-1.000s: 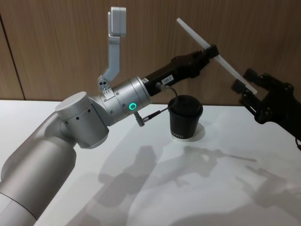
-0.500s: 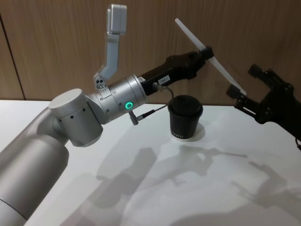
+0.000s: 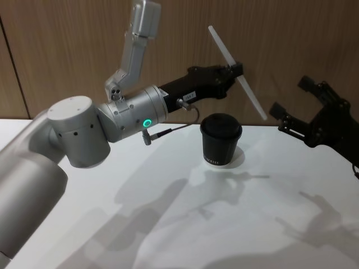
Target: Pick up the straw with one hand, pass it to the other hand, and insert it into the cup.
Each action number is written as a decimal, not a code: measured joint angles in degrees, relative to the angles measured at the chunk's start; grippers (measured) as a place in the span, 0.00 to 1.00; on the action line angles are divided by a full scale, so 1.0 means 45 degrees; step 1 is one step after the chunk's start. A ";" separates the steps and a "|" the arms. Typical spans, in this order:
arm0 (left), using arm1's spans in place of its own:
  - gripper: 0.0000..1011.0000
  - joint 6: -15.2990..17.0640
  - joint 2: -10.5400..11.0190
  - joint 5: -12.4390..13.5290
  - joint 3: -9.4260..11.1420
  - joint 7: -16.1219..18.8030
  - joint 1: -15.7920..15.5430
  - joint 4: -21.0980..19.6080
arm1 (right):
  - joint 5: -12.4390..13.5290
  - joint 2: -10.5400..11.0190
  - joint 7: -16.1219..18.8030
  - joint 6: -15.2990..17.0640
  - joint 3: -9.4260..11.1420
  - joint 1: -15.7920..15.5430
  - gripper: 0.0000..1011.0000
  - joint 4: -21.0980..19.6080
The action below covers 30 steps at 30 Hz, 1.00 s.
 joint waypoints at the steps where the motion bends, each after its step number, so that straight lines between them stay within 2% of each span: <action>1: 0.00 0.0046 0.0051 0.0111 0.0033 0.0105 -0.0022 -0.0056 | 0.0000 -0.0001 0.0000 0.0000 0.0000 0.0000 0.99 0.0000; 8: 0.00 0.0389 0.0457 0.0866 0.0307 0.0769 -0.0239 -0.0515 | 0.0000 -0.0001 0.0000 -0.0001 0.0000 0.0000 0.99 0.0000; 13: 0.00 0.0802 0.0802 0.1729 0.0580 0.1546 -0.0473 -0.0955 | -0.0001 0.0000 0.0000 0.0000 0.0000 0.0000 0.99 -0.0001; 14: 0.00 0.0802 0.0802 0.1729 0.0580 0.1546 -0.0473 -0.0955 | 0.0000 -0.0001 0.0000 0.0000 0.0000 0.0000 0.99 0.0000; 17: 0.00 0.1045 0.0947 0.2267 0.0703 0.2120 -0.0570 -0.1198 | -0.0001 -0.0001 0.0000 0.0000 0.0000 0.0000 0.99 0.0000; 18: 0.00 0.1045 0.0947 0.2267 0.0703 0.2120 -0.0570 -0.1198 | -0.0001 -0.0001 0.0000 -0.0001 0.0001 -0.0001 0.99 0.0000; 24: 0.00 0.1426 0.1093 0.3087 0.0871 0.3093 -0.0670 -0.1532 | 0.0000 0.0000 0.0000 0.0000 0.0000 0.0000 0.99 -0.0001; 25: 0.00 0.1539 0.1125 0.3387 0.0931 0.3420 -0.0706 -0.1607 | -0.0001 -0.0001 0.0000 -0.0001 0.0000 0.0000 0.99 0.0000; 30: 0.00 0.1624 0.1153 0.3768 0.1029 0.3788 -0.0771 -0.1648 | -0.0002 -0.0001 0.0000 -0.0001 0.0000 0.0000 0.99 0.0000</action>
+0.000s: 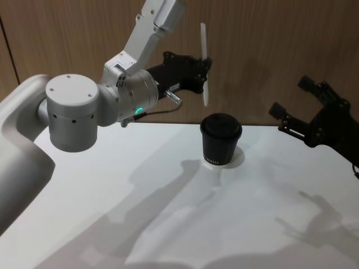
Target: Pick up the straw with one hand, pass it to the other hand, and insert it into the cup.
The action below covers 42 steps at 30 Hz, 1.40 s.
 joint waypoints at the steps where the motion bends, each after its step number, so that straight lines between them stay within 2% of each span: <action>1: 0.00 0.0004 0.0001 0.0149 0.0027 0.0128 -0.0022 0.0000 | 0.0001 0.0000 0.0000 0.0000 0.0000 0.0000 0.99 0.0000; 8: 0.00 -0.0048 -0.0050 0.0562 0.0112 0.0401 -0.0118 0.0192 | 0.0001 0.0000 0.0000 0.0000 0.0000 0.0000 0.99 -0.0001; 17: 0.00 -0.0276 -0.0236 0.0692 0.0086 0.0342 -0.0224 0.0557 | 0.0001 0.0000 0.0000 0.0000 0.0000 0.0000 0.99 0.0000; 28: 0.00 -0.0267 -0.0509 0.0408 -0.0147 -0.0125 -0.0394 0.1014 | 0.0001 0.0000 0.0000 0.0000 0.0000 0.0000 0.99 0.0000; 42: 0.00 0.0411 -0.0891 0.0054 -0.0305 -0.0661 -0.0813 0.1610 | 0.0001 0.0000 0.0000 0.0000 0.0000 0.0000 0.99 0.0000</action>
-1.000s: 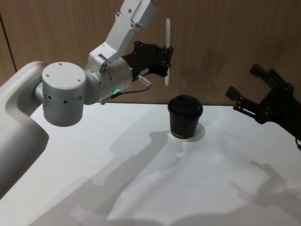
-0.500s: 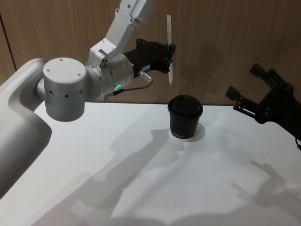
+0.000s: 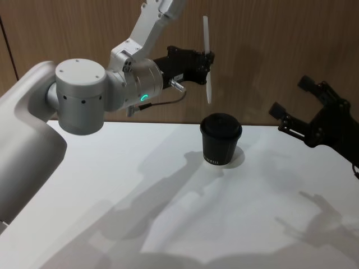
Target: Pick up the straw with one hand, pass it to the other hand, and insert it into the cup.
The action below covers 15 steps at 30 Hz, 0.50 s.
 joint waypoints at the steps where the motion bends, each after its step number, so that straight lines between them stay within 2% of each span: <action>1: 0.00 0.0089 -0.0035 -0.0004 0.0003 -0.0048 -0.0053 0.0062 | 0.0000 0.0001 0.0000 0.0000 0.0000 0.0000 0.99 -0.0001; 15: 0.00 0.0800 -0.0359 -0.0013 0.0169 -0.0453 -0.0423 0.0497 | 0.0000 0.0000 0.0000 0.0000 0.0000 0.0000 0.99 -0.0001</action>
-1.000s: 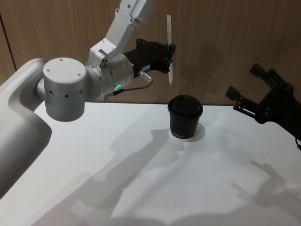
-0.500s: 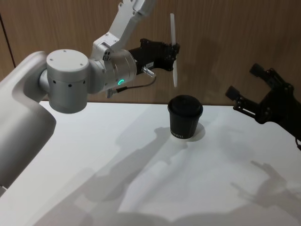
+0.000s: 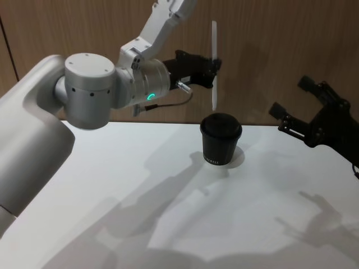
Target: Pick up the straw with one hand, pass it to the other hand, and insert it into the cup.
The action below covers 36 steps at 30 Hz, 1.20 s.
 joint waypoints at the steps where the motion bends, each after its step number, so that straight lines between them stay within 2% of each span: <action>1: 0.00 0.0000 0.0000 0.0000 0.0000 0.0000 0.0000 0.0000 | 0.0000 0.0000 0.0000 0.0001 0.0000 0.0000 0.99 0.0000; 19: 0.00 0.0273 -0.0296 0.0384 0.0194 -0.0077 -0.0231 0.0422 | 0.0000 0.0000 0.0000 0.0000 0.0000 0.0000 0.99 0.0000; 36: 0.00 -0.0001 -0.0607 0.0640 0.0226 -0.0259 -0.0346 0.1051 | 0.0000 0.0000 0.0000 0.0000 0.0000 0.0000 0.99 0.0000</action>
